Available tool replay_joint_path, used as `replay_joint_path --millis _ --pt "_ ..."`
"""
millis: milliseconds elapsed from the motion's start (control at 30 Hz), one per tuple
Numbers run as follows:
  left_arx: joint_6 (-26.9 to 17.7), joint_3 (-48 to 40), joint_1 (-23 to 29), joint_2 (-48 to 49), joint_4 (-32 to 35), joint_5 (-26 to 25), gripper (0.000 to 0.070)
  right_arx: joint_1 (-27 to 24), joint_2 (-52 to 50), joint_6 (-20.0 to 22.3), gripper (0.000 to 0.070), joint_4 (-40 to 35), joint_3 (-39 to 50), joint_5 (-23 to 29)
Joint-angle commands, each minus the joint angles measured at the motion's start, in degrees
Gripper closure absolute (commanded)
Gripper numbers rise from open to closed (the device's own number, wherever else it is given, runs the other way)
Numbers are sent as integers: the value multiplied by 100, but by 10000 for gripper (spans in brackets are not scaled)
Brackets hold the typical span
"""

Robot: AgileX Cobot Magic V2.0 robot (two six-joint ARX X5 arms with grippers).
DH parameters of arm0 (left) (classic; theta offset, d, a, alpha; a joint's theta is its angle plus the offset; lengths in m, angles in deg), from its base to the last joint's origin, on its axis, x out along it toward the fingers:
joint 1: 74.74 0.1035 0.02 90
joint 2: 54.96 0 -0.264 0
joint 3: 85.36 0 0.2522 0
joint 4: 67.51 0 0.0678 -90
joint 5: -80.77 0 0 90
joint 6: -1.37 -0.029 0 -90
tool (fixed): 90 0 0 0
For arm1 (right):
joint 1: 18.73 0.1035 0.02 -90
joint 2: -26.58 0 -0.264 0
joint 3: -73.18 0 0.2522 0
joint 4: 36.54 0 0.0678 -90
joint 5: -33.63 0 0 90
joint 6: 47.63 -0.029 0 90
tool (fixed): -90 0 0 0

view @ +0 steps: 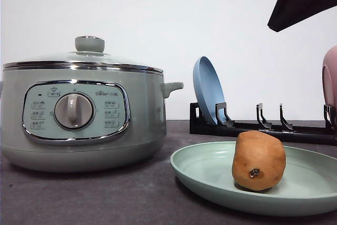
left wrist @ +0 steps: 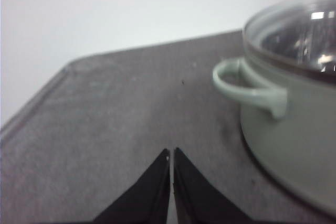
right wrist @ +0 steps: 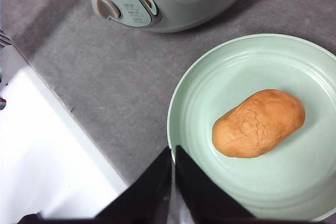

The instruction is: Transfer potato from steamer to green plate

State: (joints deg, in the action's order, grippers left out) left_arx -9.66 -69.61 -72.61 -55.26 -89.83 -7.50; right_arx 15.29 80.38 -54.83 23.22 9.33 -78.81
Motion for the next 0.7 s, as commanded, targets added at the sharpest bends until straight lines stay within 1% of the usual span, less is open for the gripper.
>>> replay_joint_path --millis 0,67,167,667 --pt "15 -62 13 14 42 26 697 28 31 52 700 -57 -105 -7" --pt "20 -131 9 14 18 24 697 28 31 52 700 -57 -105 -7" --pt "20 -133 9 14 -215 23 697 28 31 52 700 -57 -105 -7" --pt "15 -133 9 14 -214 22 697 28 31 52 700 -57 -105 -7"
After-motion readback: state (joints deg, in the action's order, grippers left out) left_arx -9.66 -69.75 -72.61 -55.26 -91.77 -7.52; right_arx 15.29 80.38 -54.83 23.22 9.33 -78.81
